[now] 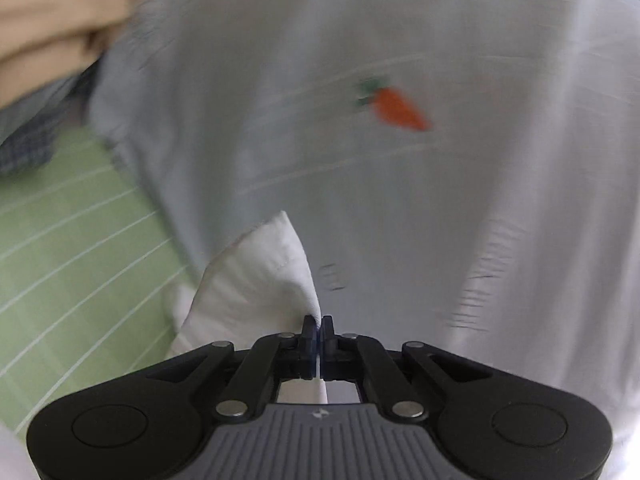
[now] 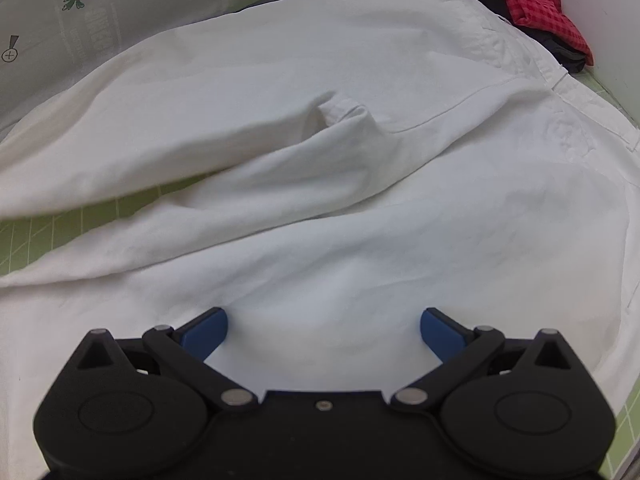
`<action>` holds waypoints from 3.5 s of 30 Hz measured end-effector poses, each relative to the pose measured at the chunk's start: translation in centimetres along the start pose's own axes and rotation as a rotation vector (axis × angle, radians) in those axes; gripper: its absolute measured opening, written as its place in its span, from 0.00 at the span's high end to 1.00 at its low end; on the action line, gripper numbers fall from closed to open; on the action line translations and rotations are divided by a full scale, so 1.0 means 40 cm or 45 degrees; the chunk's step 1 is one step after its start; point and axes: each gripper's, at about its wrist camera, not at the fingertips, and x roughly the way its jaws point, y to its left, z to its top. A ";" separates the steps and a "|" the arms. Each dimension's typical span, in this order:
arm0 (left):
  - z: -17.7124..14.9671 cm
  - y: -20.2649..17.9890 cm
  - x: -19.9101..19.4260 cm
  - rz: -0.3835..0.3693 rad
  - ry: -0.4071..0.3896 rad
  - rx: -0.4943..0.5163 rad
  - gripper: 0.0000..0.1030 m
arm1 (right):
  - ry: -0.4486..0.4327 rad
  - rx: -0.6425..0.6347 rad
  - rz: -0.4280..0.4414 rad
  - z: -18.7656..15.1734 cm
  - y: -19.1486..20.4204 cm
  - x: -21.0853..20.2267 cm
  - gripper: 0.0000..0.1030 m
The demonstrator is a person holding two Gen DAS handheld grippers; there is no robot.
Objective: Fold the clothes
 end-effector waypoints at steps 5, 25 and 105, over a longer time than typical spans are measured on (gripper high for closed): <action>-0.063 -0.005 -0.100 0.181 -0.047 0.159 0.99 | -0.011 0.002 0.000 -0.001 -0.002 -0.001 0.00; -0.235 0.230 -0.265 0.809 0.207 0.121 0.42 | 0.095 -0.108 0.041 0.000 0.028 -0.027 0.00; -0.433 0.379 -0.698 1.044 0.317 -0.073 0.18 | -0.114 0.862 0.261 -0.043 -0.627 -0.115 0.87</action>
